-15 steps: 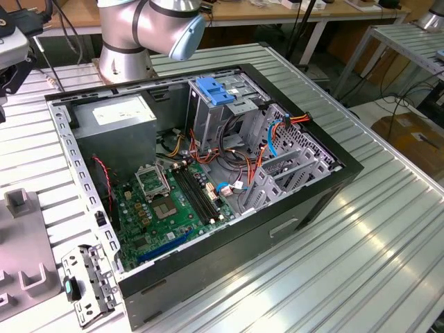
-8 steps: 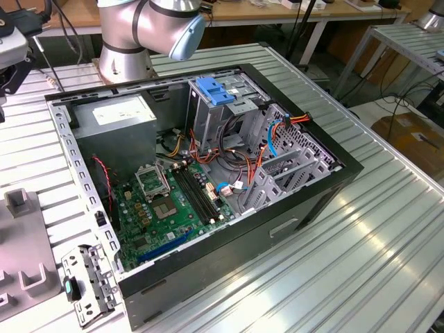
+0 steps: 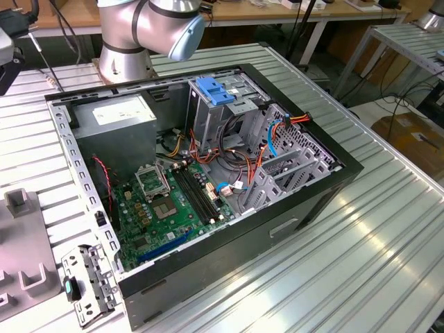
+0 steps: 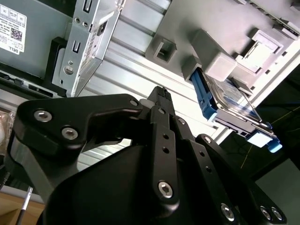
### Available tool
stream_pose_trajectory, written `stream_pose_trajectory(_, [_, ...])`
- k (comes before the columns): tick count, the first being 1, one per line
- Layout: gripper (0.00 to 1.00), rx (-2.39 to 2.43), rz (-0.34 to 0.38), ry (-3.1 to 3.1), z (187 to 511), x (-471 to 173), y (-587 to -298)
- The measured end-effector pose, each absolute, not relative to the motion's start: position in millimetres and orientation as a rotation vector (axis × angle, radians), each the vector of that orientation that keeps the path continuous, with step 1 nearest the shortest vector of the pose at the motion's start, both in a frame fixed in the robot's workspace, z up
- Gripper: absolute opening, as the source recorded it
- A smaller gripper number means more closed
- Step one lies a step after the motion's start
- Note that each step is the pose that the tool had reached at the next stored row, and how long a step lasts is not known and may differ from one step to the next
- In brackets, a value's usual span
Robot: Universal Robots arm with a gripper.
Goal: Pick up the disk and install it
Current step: 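Reach for the disk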
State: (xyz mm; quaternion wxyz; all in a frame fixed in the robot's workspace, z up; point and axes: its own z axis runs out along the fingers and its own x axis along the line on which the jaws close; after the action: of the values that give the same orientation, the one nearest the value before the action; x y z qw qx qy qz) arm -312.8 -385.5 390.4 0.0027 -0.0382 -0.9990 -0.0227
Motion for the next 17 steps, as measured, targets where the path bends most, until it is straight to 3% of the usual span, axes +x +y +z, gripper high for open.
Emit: stream_pose_trajectory(17, [0.11, -0.120, -0.071, -3.133, 390, -375, -385])
